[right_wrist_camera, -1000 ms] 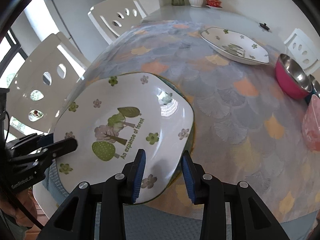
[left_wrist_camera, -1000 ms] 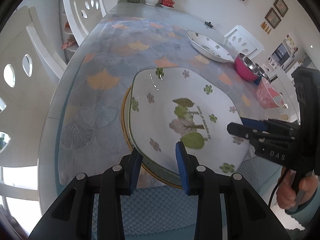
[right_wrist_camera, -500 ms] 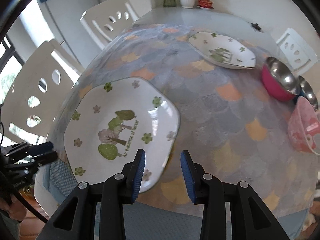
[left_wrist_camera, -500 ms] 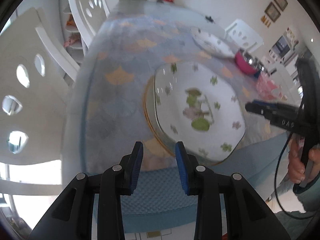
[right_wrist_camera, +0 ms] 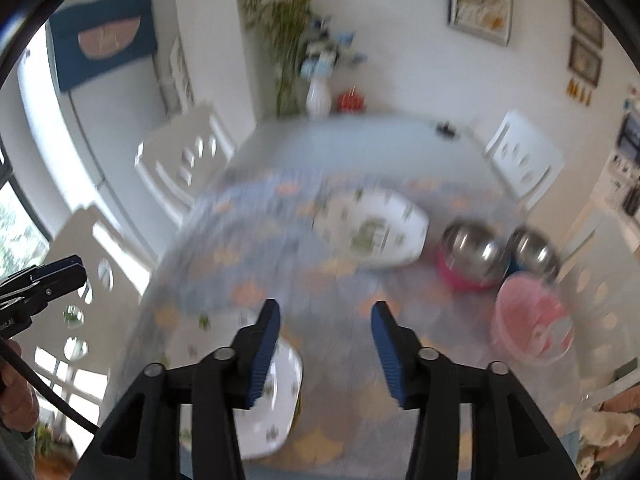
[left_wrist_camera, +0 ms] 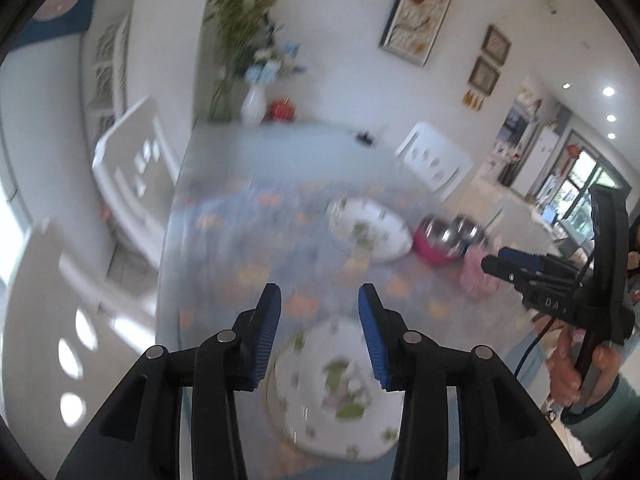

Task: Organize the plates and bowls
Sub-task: 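Move both grippers to the second hexagonal tree plate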

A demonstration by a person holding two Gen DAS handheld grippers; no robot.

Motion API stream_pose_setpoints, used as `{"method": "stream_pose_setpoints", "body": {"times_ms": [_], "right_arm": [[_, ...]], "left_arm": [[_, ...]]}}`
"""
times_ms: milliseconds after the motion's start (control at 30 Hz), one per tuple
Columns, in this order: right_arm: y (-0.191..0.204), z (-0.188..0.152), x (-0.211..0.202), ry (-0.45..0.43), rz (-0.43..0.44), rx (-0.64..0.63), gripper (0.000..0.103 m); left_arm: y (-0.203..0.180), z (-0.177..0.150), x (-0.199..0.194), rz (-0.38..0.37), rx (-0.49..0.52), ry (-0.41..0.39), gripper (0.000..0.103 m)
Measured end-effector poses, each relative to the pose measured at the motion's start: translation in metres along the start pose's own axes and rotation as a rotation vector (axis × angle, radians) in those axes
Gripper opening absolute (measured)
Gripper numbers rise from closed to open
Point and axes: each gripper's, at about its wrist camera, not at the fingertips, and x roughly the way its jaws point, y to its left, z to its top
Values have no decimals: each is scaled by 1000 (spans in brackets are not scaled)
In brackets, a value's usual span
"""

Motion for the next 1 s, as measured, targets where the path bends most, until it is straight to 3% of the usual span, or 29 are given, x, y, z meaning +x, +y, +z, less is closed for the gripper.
{"method": "stream_pose_setpoints", "body": {"times_ms": [67,133,233,300,367,467,633,700,900,1000], "right_arm": [[-1,17,-12,-56,-17,11,48],[-4,33,-21,-117,-40,31,51],[-10,49,-29,-188,-81,72,60],[-17,54,-29,-221,-122,110,76],[-26,57,-23,-222,-139,161,77],[-45,60,1,-165,-115,258,78],[-72,43,93,71,-109,393,79],[-82,32,120,121,-93,439,76],[-124,18,185,196,-72,619,56],[-137,16,207,202,-67,665,53]], "left_arm": [[0,20,-1,-24,7,-45,65],[1,39,0,-53,16,-103,76],[7,65,13,-86,20,-130,76],[9,79,28,-99,20,-138,76],[8,93,50,-96,29,-120,76],[1,105,86,-94,51,-70,76],[-13,106,174,-57,99,107,75],[-17,99,210,-62,106,182,74],[-9,75,296,-84,50,325,59],[2,70,328,-104,-20,372,54]]}}
